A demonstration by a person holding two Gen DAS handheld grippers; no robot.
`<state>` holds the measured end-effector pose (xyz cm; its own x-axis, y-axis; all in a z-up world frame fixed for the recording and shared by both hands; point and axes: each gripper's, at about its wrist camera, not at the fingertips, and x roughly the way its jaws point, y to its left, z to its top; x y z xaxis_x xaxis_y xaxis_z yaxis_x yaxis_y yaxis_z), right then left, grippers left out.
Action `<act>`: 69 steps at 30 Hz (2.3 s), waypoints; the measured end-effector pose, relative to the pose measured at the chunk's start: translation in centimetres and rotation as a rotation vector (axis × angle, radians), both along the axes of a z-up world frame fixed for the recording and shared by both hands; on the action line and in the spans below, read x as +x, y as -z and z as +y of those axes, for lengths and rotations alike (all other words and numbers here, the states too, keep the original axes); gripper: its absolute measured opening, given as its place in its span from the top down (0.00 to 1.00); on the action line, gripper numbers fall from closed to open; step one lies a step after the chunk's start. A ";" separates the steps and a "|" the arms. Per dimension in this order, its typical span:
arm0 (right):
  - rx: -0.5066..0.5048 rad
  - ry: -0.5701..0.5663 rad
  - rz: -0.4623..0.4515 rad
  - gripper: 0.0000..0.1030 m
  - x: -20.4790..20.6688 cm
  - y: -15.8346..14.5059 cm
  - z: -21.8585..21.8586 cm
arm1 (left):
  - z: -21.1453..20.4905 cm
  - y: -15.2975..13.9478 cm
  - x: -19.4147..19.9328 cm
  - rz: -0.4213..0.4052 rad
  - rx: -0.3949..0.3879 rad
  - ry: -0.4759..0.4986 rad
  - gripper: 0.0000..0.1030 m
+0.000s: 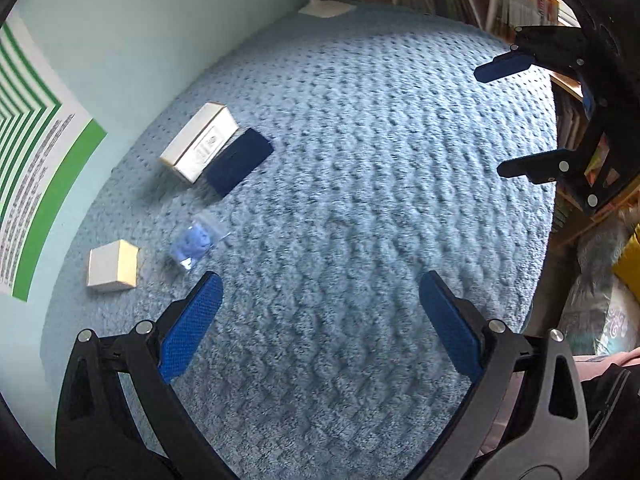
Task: Collect trash
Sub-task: 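Swing both tools back over the blanket toward the blue bag and dark blue box, then grasp the blue plastic bag with the left tool while the right tool grasps the dark blue box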
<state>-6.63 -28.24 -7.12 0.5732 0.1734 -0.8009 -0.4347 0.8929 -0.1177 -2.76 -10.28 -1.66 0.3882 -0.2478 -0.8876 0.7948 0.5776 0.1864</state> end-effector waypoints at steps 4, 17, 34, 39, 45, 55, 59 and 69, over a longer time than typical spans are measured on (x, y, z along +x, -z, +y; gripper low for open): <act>-0.024 -0.080 -0.006 0.15 3.1 -0.5 2.0 | 2.2 -0.1 2.1 -0.012 0.000 -0.083 0.07; -0.050 -0.225 0.025 0.14 11.2 -0.4 5.5 | 5.8 2.0 8.9 -0.005 0.045 -0.238 0.07; -0.038 -0.275 0.104 0.14 19.4 3.1 6.4 | 5.0 4.8 15.2 0.065 0.051 -0.246 0.07; -0.036 -0.288 0.126 0.14 21.5 4.3 6.8 | 4.6 5.7 16.5 0.085 0.054 -0.240 0.07; -0.041 -0.304 0.143 0.14 23.5 5.5 7.3 | 4.4 6.2 17.9 0.112 0.031 -0.243 0.08; -0.031 -0.312 0.177 0.14 26.5 7.7 8.1 | 4.3 7.1 20.0 0.164 0.008 -0.248 0.21; -0.024 -0.305 0.196 0.14 27.4 8.3 8.6 | 4.4 7.4 20.7 0.188 -0.005 -0.259 0.26; -0.029 -0.321 0.238 0.15 28.6 10.2 9.9 | 4.7 8.5 21.3 0.248 -0.014 -0.265 0.51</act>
<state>21.95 -18.34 -17.29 0.2916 0.2887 -0.9119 -0.7092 0.7050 -0.0036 18.53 -5.62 -10.17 0.2138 -0.1798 -0.9602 0.6373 0.7706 -0.0024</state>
